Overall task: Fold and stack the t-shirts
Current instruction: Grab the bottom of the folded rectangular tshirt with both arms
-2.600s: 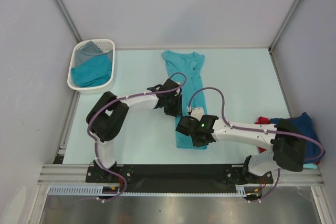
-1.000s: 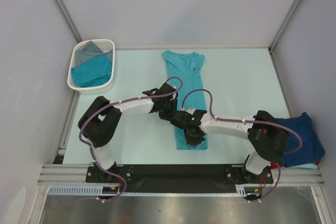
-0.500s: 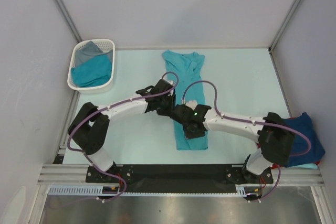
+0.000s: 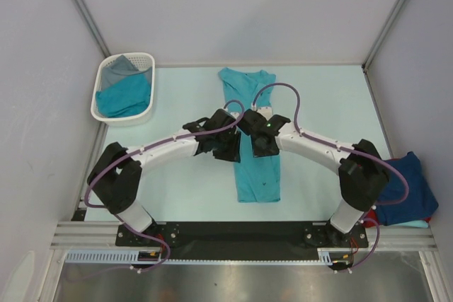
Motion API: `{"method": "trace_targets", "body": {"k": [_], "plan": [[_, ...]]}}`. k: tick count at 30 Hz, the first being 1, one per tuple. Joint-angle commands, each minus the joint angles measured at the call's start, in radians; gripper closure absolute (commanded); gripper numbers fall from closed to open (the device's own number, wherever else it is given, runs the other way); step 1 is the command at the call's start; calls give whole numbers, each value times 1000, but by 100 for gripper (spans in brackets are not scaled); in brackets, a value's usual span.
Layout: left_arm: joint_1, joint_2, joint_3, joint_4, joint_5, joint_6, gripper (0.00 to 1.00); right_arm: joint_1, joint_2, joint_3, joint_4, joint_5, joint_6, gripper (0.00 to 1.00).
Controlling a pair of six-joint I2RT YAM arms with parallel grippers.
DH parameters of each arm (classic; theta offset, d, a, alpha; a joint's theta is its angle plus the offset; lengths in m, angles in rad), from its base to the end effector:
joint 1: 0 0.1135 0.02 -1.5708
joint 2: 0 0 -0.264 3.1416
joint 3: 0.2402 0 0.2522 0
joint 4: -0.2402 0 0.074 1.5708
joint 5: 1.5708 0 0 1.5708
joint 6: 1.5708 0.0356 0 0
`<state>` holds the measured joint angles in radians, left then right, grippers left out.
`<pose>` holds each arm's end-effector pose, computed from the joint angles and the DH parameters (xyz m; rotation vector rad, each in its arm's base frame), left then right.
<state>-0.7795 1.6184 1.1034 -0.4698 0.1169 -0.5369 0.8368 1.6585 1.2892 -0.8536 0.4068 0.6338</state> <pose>0.2359 -0.2390 0.2177 0.3713 2.6550 -0.6187 0.2312 0.2353 0.2437 -0.1706 2.6101 -0.0917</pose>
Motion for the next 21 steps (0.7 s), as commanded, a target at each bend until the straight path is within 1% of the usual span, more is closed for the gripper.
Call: {"method": "trace_targets", "body": {"k": [1,5,8,10,15,21], "plan": [[-53,-5,-2,-6,27,48,60,-37,69,56,70,-6,-88,59],[-86,-23,-28,-10,33,51,60,-109,121,79,102,-59,-100,60],[-110,-35,-57,-12,41,51,60,-136,162,94,122,-94,-108,61],[-127,-44,-74,-20,27,55,61,-157,182,104,123,-106,-108,63],[-132,-97,-137,-18,20,58,61,-206,221,97,159,-160,-111,64],[-141,-97,-158,-6,41,64,61,-231,276,136,175,-192,-111,66]]}}
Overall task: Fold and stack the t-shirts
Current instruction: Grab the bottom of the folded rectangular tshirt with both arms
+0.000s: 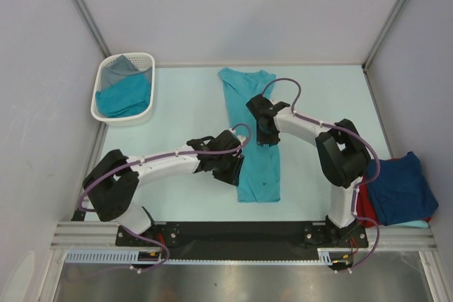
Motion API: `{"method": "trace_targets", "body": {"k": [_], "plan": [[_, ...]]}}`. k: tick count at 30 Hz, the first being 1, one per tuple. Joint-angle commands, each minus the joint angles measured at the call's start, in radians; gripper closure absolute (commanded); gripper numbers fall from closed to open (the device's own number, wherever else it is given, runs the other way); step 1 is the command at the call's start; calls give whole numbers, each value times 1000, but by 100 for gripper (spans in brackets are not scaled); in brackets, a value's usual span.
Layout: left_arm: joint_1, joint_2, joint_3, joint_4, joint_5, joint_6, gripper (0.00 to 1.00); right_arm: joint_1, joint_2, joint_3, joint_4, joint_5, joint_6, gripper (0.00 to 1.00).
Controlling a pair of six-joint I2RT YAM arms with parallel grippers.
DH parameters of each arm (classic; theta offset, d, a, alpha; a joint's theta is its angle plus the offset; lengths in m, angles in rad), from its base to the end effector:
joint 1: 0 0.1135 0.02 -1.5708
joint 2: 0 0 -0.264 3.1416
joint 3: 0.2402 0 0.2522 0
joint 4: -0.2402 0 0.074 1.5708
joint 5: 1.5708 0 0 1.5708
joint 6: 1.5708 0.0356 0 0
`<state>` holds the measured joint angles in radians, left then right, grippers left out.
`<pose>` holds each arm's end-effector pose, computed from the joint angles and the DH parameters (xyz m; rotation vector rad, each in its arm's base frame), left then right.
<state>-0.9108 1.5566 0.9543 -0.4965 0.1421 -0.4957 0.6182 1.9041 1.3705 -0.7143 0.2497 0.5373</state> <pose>0.1810 -0.2415 0.1908 0.6267 2.7424 -0.5901 0.3166 0.2144 0.1871 -0.0548 2.7365 -0.0443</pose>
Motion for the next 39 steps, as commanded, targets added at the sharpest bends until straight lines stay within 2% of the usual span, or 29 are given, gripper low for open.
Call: {"method": "trace_targets", "body": {"k": [1,11,21,28,39], "plan": [[-13,-33,-8,26,27,26,61,-17,39,61,36,-38,-14,65],[-62,6,37,12,33,66,62,-49,141,102,-16,-36,-5,67],[-83,0,70,-2,2,86,62,-95,144,90,-24,-38,4,67],[-99,92,123,-4,36,103,62,-95,135,105,-30,-43,4,67],[-135,105,61,-13,44,105,60,-95,121,107,-30,-47,1,67]]}}
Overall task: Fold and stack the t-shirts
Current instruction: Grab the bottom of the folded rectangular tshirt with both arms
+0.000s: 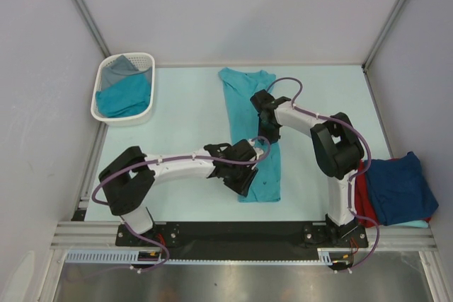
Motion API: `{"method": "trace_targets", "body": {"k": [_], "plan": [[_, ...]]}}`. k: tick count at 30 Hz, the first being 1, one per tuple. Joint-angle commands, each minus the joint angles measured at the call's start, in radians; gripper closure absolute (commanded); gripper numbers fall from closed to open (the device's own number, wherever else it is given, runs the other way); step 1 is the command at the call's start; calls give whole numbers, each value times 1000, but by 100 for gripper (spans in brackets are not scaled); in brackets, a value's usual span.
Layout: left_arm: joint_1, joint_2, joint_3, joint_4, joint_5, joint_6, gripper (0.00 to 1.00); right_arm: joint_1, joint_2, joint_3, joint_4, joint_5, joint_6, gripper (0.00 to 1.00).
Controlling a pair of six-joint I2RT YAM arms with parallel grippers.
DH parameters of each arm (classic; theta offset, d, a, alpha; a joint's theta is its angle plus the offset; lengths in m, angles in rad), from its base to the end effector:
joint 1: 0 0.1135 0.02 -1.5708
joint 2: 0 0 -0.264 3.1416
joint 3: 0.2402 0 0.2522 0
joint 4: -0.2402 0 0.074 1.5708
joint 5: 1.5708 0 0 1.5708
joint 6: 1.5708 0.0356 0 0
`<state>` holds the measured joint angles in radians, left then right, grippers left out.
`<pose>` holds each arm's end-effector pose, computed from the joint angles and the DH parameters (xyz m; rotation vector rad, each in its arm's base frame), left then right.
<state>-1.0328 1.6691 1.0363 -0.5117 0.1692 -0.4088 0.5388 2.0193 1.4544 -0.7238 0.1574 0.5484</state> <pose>0.1609 -0.2813 0.1804 0.9319 2.7175 -0.5933 0.3495 0.2024 0.1661 0.0451 2.8194 0.0168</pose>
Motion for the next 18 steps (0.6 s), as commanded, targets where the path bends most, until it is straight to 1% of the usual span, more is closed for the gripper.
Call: {"method": "trace_targets", "body": {"k": [1,11,18], "plan": [[-16,-6,-22,2,18,18,60,-16,6,24,-20,45,-10,67],[-50,52,-38,-2,29,19,60,-16,2,29,-22,44,-11,67],[-52,72,-22,4,16,24,60,-16,-8,21,-20,45,-11,67]]}}
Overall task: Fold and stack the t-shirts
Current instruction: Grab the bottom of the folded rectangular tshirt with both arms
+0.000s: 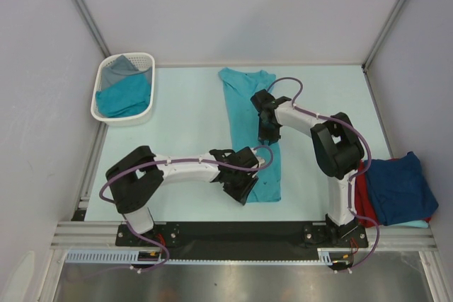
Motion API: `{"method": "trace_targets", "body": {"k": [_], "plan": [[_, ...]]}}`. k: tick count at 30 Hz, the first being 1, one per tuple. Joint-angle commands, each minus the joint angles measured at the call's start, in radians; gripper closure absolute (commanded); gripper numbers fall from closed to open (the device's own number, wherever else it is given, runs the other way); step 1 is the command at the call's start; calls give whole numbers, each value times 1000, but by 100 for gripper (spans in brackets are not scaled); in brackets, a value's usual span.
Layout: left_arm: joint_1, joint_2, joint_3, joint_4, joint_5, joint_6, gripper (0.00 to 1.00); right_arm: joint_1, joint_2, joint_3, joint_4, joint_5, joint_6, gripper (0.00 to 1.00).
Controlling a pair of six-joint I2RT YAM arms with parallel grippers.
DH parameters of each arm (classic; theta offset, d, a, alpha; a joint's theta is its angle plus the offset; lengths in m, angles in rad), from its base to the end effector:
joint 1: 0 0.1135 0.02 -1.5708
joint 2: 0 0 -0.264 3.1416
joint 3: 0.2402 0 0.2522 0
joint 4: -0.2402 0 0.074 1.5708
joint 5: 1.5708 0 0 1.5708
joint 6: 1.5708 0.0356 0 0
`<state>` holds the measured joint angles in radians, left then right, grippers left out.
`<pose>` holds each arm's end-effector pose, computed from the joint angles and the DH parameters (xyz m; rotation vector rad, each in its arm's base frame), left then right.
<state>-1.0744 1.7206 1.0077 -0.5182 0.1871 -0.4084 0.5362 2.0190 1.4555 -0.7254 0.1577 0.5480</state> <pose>0.1467 -0.2848 0.1570 1.0150 2.7883 -0.5489 0.3501 0.2015 0.1665 0.0483 2.8193 0.0156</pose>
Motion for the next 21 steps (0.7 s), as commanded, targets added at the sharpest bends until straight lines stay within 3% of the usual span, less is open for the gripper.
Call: {"method": "trace_targets", "body": {"k": [1,4,6,8,16,21], "plan": [[-10,17,6,10,-6,23,61,-15,-8,19,-17,43,-11,67],[-10,16,5,7,-18,22,72,-13,-16,17,-16,43,-11,67],[-9,10,2,3,-29,14,87,-12,-26,14,-19,46,-8,67],[-10,-4,-6,-2,-43,8,94,-12,-49,11,-25,71,-2,65],[-10,-70,-70,-43,-72,-20,97,-16,-222,-1,-49,192,18,50],[-10,-122,-103,-78,-81,-35,98,-21,-373,-10,-101,235,-3,47]]}}
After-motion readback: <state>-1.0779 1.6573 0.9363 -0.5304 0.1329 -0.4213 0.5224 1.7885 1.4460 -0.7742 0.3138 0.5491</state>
